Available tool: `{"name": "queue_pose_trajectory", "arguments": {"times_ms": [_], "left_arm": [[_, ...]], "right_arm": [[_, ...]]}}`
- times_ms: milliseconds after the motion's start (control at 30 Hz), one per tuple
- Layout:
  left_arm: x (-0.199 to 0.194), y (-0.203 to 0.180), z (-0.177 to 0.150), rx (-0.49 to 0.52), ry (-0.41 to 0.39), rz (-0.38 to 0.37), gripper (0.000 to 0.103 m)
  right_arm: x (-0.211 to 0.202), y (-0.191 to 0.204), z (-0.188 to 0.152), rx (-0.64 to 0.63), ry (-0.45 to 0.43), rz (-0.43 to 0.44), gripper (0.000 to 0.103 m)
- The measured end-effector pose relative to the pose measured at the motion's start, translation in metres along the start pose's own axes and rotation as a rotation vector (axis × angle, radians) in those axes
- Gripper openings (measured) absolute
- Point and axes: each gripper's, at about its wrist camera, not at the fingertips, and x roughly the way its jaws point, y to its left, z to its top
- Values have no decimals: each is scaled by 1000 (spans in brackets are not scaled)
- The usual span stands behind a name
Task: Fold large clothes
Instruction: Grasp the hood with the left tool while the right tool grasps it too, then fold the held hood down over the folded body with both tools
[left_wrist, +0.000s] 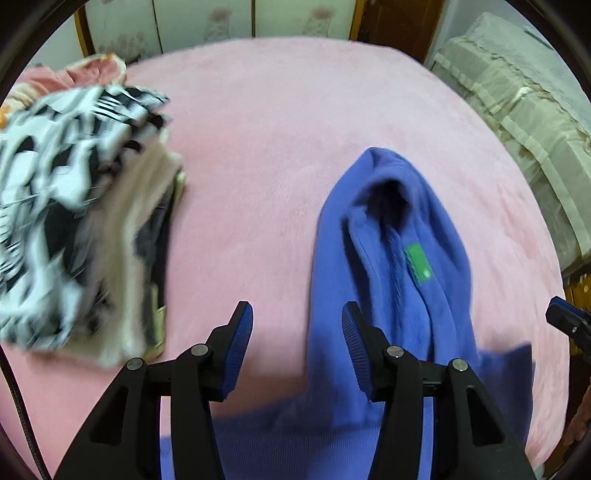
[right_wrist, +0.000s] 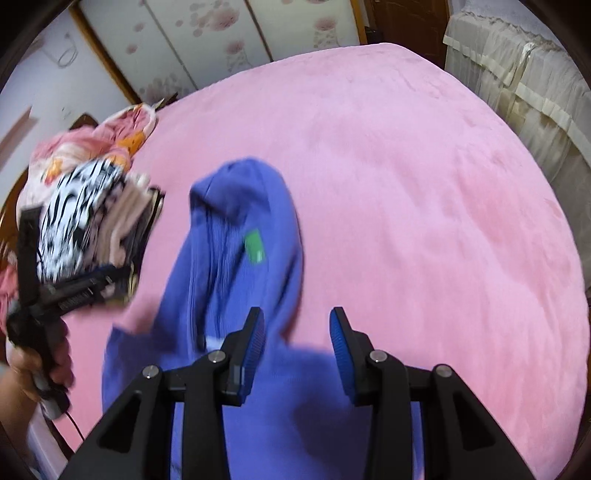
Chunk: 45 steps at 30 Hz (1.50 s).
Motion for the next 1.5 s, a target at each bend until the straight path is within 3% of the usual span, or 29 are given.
{"name": "queue_pose_trajectory", "arguments": {"times_ms": [200,367,600,633,700,733,767,800,1000,1200,1500], "left_arm": [[70,5,26,-59,112,-50,49],[109,8,30,-88,184,-87,49],[127,5,34,-59,181,-120,50],[129,6,34,-51,178,-124,48],[132,6,35,-24,173,-150,17],[132,4,35,-17,177,-174,6],[129,-2,36,-8,160,-161,5],[128,-3,35,0,150,-155,5],[98,12,32,-14,87,-106,3],[36,15,11,46,-13,-114,3],[-51,28,-37,47,-166,-144,3]], "right_arm": [[70,-1,53,51,45,17,37],[117,8,69,36,79,11,37],[159,18,75,12,130,-14,37],[164,18,75,12,138,-25,37],[170,16,75,26,142,-27,36],[170,14,74,34,139,-25,27],[168,12,74,44,130,-20,12],[168,10,73,49,128,-13,7],[135,-12,69,86,76,-2,5],[91,-24,53,96,18,62,5],[-9,21,5,-120,-234,87,6]]}}
